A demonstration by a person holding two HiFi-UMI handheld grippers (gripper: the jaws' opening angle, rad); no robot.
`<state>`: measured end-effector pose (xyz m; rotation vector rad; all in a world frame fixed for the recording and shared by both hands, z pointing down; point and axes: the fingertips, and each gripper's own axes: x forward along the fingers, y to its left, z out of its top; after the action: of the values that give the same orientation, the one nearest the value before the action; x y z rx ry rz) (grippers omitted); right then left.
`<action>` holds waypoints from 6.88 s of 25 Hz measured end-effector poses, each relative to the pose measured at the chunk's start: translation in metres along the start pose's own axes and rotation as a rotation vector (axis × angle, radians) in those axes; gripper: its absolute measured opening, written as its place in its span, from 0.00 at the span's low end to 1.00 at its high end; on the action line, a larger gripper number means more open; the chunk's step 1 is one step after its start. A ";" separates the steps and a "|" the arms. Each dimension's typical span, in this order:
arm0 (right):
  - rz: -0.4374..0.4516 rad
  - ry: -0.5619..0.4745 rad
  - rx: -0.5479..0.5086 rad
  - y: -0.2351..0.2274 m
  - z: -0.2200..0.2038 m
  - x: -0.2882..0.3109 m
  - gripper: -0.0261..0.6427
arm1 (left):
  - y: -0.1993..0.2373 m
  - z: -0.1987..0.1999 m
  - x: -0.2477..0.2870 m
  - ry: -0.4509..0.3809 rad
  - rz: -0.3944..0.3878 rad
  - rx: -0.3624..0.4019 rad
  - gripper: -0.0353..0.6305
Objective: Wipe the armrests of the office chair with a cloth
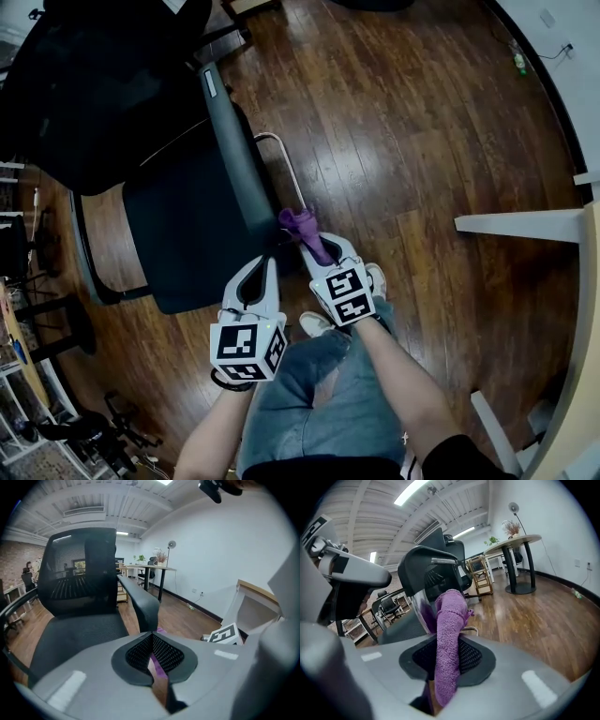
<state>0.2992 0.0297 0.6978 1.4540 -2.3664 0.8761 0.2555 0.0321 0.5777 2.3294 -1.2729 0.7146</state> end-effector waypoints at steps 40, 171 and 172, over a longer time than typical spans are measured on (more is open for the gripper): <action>-0.119 -0.087 0.016 0.038 0.163 -0.047 0.15 | 0.040 0.127 -0.023 -0.146 -0.107 -0.056 0.06; -0.435 -0.354 0.345 0.102 0.139 0.015 0.15 | 0.113 0.084 -0.026 -0.024 -0.346 0.173 0.06; -0.435 -0.355 0.347 0.103 0.134 0.013 0.15 | 0.111 0.079 -0.029 -0.023 -0.347 0.174 0.06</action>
<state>0.2184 -0.0255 0.5590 2.3203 -2.0383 1.0058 0.1675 -0.0499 0.5078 2.6121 -0.8077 0.7048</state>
